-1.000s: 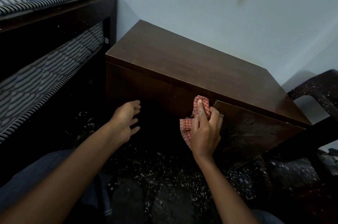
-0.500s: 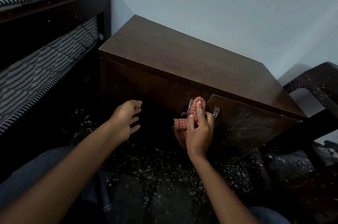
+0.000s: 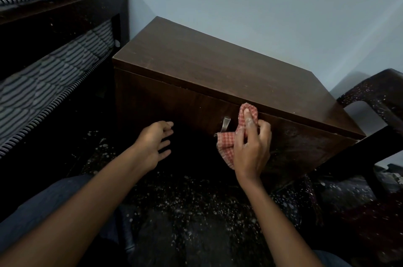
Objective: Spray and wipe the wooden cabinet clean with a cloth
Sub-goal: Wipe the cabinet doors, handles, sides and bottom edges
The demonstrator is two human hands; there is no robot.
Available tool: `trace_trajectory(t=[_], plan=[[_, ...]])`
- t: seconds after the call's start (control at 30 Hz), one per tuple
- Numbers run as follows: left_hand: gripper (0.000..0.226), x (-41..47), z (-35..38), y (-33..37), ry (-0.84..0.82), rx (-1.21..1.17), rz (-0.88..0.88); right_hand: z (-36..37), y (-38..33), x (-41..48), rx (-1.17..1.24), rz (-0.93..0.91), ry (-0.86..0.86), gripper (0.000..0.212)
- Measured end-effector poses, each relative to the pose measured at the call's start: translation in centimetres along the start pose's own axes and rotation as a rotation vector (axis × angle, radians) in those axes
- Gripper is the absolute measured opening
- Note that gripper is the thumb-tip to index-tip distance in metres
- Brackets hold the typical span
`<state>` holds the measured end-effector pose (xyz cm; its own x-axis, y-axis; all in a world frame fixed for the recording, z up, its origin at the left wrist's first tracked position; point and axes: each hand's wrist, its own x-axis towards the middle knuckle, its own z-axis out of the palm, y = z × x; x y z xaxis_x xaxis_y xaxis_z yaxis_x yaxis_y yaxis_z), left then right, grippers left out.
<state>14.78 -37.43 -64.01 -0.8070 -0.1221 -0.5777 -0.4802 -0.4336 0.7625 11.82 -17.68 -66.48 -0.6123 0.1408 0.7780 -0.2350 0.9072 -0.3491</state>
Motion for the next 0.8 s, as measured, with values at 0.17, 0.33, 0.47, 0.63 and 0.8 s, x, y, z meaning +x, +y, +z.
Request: trace_trajectory(t=[0.17,0.33,0.47,0.63,0.8], plan=[[0.039,0.0,0.3,-0.3,0.0,0.011,-0.002,1.0,0.5,-1.8,-0.08,-0.086,-0.14,0.049],[0.04,0.1,0.0,-0.1,0.01,0.008,0.004,1.6,1.6,-2.7,-0.069,-0.029,-0.203,0.048],[0.044,-0.1,0.0,-0.1,0.053,-0.022,0.007,1.6,2.1,-4.1,-0.077,-0.037,-0.359,0.049],[0.045,-0.2,0.2,-0.1,0.088,-0.045,0.036,1.7,3.2,-4.4,-0.267,-0.191,-0.371,0.06],[0.053,-0.2,0.7,-0.1,0.111,-0.129,0.036,3.1,3.4,-6.5,-0.31,-0.134,-0.36,0.072]])
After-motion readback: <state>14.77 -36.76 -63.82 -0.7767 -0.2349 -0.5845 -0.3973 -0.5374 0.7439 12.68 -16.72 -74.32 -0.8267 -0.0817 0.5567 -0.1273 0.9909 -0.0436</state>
